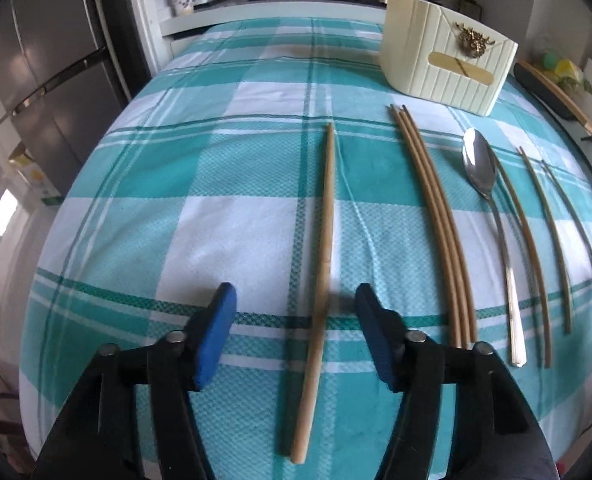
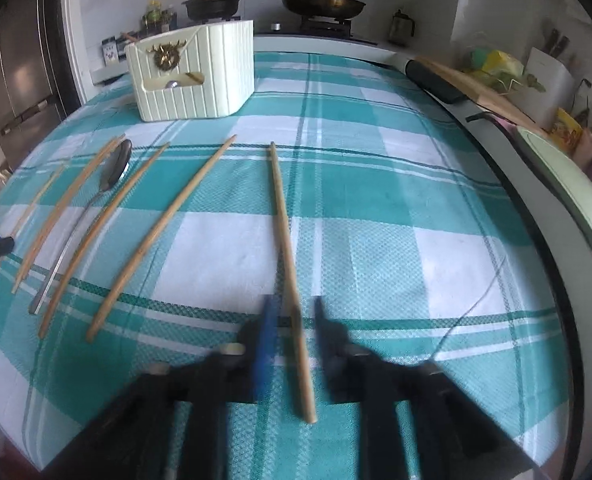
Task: Organize utensils
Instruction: 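Grasp a wooden chopstick with the right tool while the left tool grasps another chopstick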
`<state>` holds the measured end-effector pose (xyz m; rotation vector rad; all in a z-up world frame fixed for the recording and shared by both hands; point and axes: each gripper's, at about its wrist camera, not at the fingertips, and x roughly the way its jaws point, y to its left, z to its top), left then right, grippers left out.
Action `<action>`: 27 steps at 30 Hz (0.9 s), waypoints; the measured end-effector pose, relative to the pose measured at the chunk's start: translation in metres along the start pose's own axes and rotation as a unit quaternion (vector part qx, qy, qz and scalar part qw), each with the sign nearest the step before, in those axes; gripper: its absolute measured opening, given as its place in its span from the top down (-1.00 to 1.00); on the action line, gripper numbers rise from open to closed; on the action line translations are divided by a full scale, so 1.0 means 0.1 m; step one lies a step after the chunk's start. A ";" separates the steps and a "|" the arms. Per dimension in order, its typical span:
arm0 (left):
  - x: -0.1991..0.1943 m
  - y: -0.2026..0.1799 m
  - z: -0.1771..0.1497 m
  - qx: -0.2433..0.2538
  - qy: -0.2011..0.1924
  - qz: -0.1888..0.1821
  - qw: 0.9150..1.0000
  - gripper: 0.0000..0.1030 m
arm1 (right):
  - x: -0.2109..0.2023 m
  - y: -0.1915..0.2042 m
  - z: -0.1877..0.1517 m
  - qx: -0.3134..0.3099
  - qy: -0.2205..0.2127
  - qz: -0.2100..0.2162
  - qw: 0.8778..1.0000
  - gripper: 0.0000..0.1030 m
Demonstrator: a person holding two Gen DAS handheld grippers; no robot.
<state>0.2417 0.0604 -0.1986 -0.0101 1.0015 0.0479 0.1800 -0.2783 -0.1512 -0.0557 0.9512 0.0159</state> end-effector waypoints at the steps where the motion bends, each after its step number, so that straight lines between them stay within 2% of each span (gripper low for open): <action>1: 0.02 -0.02 0.01 0.007 -0.001 0.000 1.000 -0.32 | 0.01 0.00 0.00 0.000 -0.001 0.000 1.000 -0.07; 4: 0.06 -0.03 0.05 0.019 0.001 0.006 1.000 -0.51 | 0.11 0.00 0.01 0.004 0.018 0.019 1.000 -0.07; 8: 0.14 0.05 0.11 0.009 0.013 0.013 1.000 -0.90 | 0.16 0.04 0.02 -0.012 0.017 0.017 1.000 -0.15; 11: 0.18 0.10 0.10 0.000 0.017 0.008 1.000 -0.99 | 0.18 0.02 0.03 -0.009 0.016 0.025 1.000 -0.20; 22: 0.18 0.11 0.09 0.010 0.006 -0.003 1.000 -0.99 | 0.19 0.01 0.03 -0.023 0.013 0.032 0.999 -0.25; 27: 0.17 0.13 0.08 0.005 0.015 -0.010 1.000 -0.99 | 0.19 0.01 0.04 -0.024 0.018 0.033 0.999 -0.26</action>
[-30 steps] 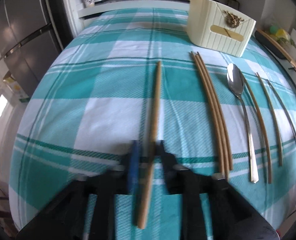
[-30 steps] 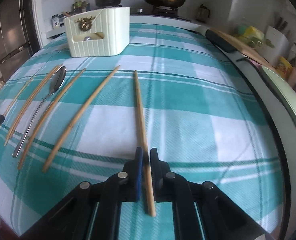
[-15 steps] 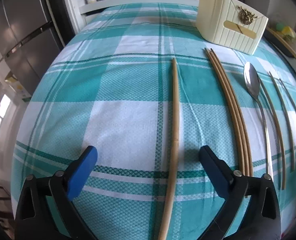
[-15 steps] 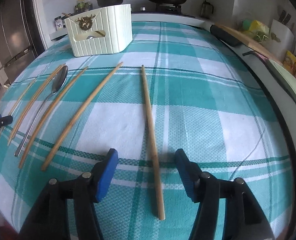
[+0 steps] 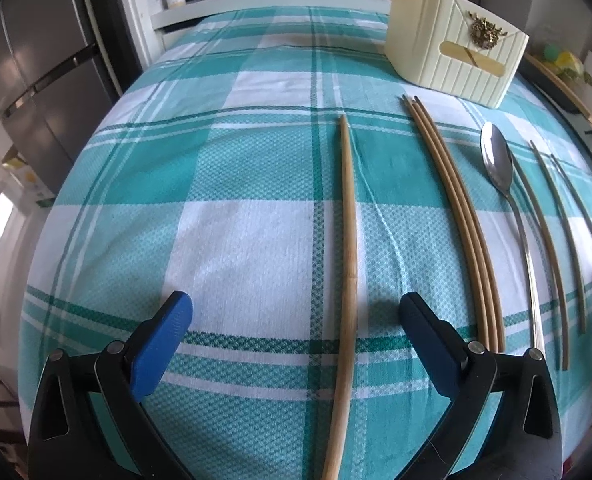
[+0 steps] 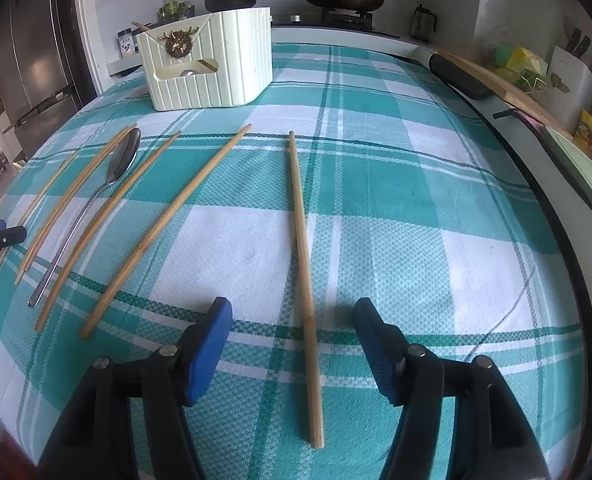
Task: Organize utensils
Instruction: 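Grasp a wooden chopstick with the right tool while the left tool grasps another chopstick, then lower both held chopsticks upright into the cream holder and open both tools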
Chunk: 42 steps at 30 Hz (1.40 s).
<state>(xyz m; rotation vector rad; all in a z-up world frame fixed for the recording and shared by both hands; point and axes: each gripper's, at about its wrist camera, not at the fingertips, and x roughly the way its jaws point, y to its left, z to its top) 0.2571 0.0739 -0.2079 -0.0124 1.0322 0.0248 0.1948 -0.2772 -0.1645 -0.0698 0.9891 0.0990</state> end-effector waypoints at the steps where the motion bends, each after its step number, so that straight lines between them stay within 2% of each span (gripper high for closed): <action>1: 0.00 0.00 0.00 0.002 0.005 -0.001 1.000 -0.99 | 0.00 0.00 0.01 -0.003 0.007 0.003 1.000 -0.26; 5: 0.02 0.02 0.10 0.047 0.054 -0.032 0.997 -0.99 | 0.02 -0.05 0.09 -0.032 0.055 0.028 0.998 -0.26; 11: 0.11 0.06 0.38 0.076 0.086 -0.055 0.992 -0.94 | 0.10 -0.13 0.27 -0.062 0.115 0.061 0.990 -0.25; 12: 0.15 0.04 0.45 0.082 0.089 -0.059 0.991 -0.92 | 0.13 -0.14 0.32 -0.063 0.121 0.064 0.989 -0.25; 13: 0.20 0.03 0.51 0.085 0.093 -0.057 0.990 -0.76 | 0.17 -0.15 0.39 -0.067 0.124 0.068 0.988 -0.25; 15: 0.29 -0.03 0.64 0.090 0.095 -0.046 0.990 -0.69 | 0.28 -0.13 0.53 -0.077 0.124 0.065 0.987 -0.24; 18: 0.37 -0.14 0.79 0.102 0.093 -0.047 0.989 -0.57 | 0.46 -0.08 0.81 -0.084 0.114 0.065 0.988 -0.02; 20: 0.41 -0.26 0.89 0.111 0.092 -0.055 0.988 -0.35 | 0.62 -0.04 1.02 -0.082 0.109 0.063 0.989 0.27; 21: 0.42 -0.29 0.92 0.113 0.091 -0.056 0.988 -0.16 | 0.66 -0.04 1.10 -0.078 0.102 0.056 0.990 0.34; 22: 0.42 -0.33 0.95 0.116 0.088 -0.057 0.988 0.19 | 0.72 -0.04 1.18 -0.071 0.100 0.052 0.991 0.70; 23: 0.42 -0.36 0.98 0.119 0.084 -0.058 0.988 0.57 | 0.78 -0.05 1.25 -0.059 0.101 0.055 0.992 0.87; 25: 0.43 -0.40 1.01 0.120 0.074 -0.052 0.989 0.88 | 0.82 -0.07 1.32 -0.040 0.099 0.064 0.992 0.88; 29: 0.40 -0.24 1.03 0.069 0.066 -0.090 0.991 0.91 | 0.68 -0.13 1.34 -0.006 0.065 0.085 0.994 0.88; 33: 0.01 -0.07 1.00 0.034 0.010 -0.122 0.992 0.92 | 0.25 -0.15 1.31 0.010 0.011 0.109 0.994 0.88; 37: -0.49 0.03 0.97 0.016 -0.046 -0.151 0.987 0.92 | -0.28 -0.13 1.26 0.012 -0.043 0.125 0.991 0.88; 42: -1.07 0.10 0.88 0.019 -0.110 -0.173 0.979 0.92 | -0.86 -0.07 1.16 0.010 -0.102 0.133 0.986 0.87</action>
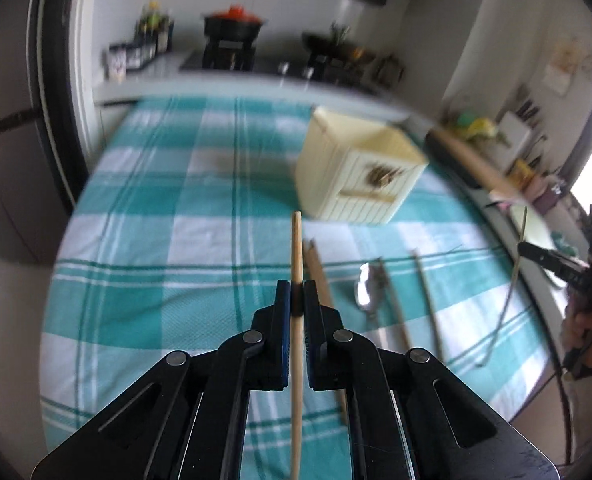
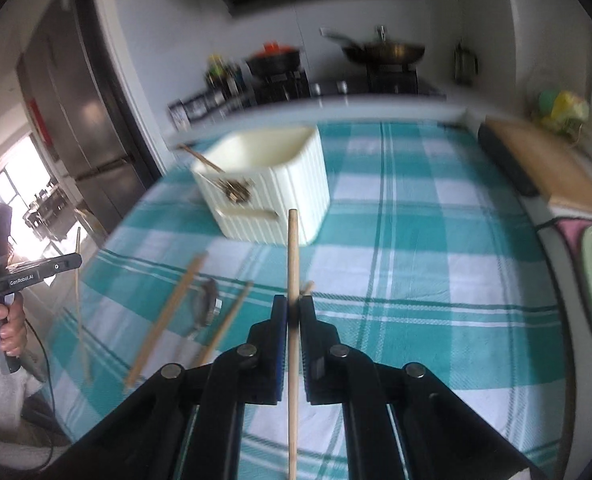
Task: Organize utensils
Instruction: 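Lower both held chopsticks upright into the cream holder and open both tools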
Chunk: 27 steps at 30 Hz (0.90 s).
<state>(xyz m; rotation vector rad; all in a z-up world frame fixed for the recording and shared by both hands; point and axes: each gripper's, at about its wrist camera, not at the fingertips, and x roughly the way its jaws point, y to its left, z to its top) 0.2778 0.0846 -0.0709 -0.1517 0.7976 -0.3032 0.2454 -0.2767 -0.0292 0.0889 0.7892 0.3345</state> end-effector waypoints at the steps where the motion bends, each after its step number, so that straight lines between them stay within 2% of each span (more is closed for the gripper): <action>1: -0.09 -0.03 -0.01 0.002 -0.010 -0.003 1.000 0.91 | -0.10 0.04 -0.01 0.000 -0.013 0.002 1.000 0.87; 6: -0.42 -0.12 -0.04 0.006 -0.050 -0.012 0.999 0.92 | -0.50 0.22 -0.02 -0.014 -0.070 0.004 0.997 0.87; 14: -0.68 -0.22 -0.02 0.007 -0.078 -0.014 0.997 0.92 | -0.84 0.45 0.13 -0.034 -0.129 0.008 0.991 0.87; 21: -0.80 -0.32 0.01 0.021 -0.093 -0.013 0.995 0.92 | -0.89 0.53 0.20 -0.050 -0.141 0.003 0.989 0.88; 27: -0.72 -0.30 0.09 0.026 -0.099 -0.001 0.995 0.92 | -0.82 0.50 0.24 -0.049 -0.135 -0.004 0.990 0.87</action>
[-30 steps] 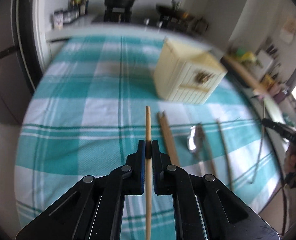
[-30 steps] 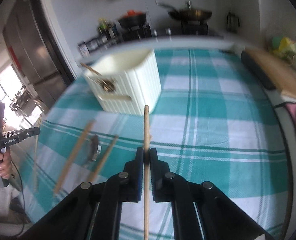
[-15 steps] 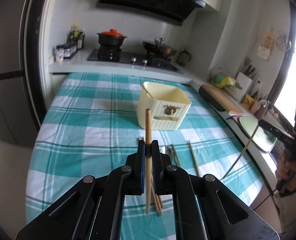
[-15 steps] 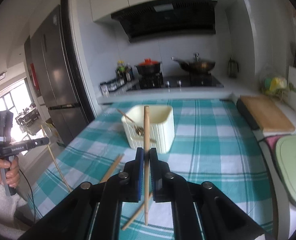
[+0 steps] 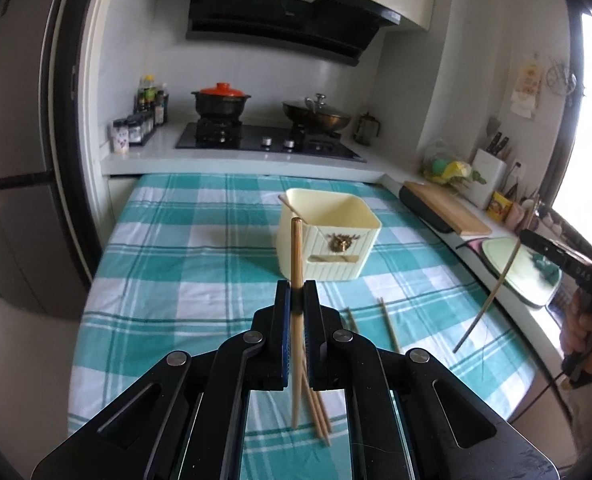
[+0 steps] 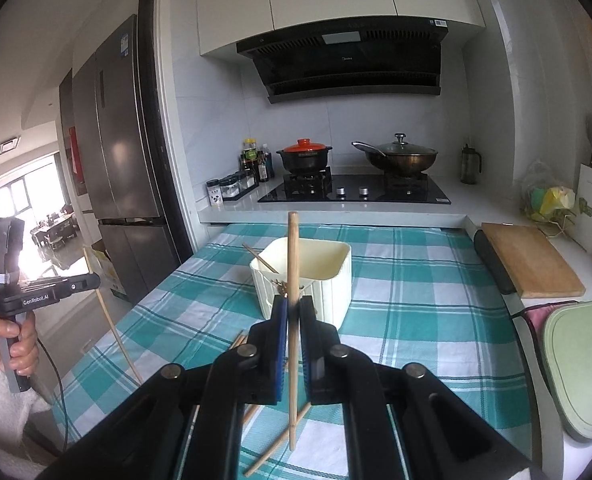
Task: Organize utensils
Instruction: 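Lower both held chopsticks upright into the cream holder and open both tools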
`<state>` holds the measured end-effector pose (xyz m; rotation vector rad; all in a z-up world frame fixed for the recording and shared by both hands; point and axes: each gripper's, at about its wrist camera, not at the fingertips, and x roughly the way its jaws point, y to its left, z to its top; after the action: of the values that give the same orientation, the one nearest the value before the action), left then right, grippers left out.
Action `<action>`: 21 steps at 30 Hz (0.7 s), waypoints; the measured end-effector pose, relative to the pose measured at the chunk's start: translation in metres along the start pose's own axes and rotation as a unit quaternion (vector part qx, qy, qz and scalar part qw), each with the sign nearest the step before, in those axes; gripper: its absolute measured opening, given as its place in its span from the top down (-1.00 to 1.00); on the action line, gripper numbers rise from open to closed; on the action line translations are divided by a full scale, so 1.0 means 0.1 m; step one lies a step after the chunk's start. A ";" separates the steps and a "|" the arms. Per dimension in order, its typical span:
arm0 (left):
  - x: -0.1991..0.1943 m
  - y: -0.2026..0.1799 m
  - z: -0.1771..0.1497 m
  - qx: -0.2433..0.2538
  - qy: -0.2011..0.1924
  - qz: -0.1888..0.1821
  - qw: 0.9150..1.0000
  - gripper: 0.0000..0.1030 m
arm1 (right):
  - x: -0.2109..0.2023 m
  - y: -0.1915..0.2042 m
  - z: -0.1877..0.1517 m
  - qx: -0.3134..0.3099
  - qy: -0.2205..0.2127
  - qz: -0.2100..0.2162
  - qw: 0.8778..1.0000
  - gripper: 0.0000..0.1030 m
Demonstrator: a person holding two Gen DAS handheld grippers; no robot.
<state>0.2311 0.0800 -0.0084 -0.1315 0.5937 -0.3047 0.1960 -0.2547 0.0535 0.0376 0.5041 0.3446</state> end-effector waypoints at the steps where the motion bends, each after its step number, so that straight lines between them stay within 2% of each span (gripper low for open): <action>1: 0.02 0.02 0.02 -0.004 0.003 -0.004 1.000 0.92 | 0.02 -0.01 0.01 0.001 0.002 -0.001 1.000 0.87; 9: 0.08 -0.02 0.22 0.006 -0.006 -0.008 1.000 0.92 | 0.29 -0.07 0.07 -0.011 0.029 0.000 1.000 0.87; 14: 0.19 -0.01 0.38 0.000 0.002 -0.014 1.000 0.92 | 0.49 -0.07 0.18 -0.017 0.036 0.005 0.999 0.87; 21: 0.21 -0.18 1.08 0.014 -0.052 -0.025 0.998 0.92 | 0.68 -0.01 0.76 -0.060 -0.004 0.004 0.998 0.88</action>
<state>0.3042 0.0602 0.0730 -0.1341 0.4826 -0.3533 0.2882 -0.2295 0.0883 -0.0741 0.4740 0.3825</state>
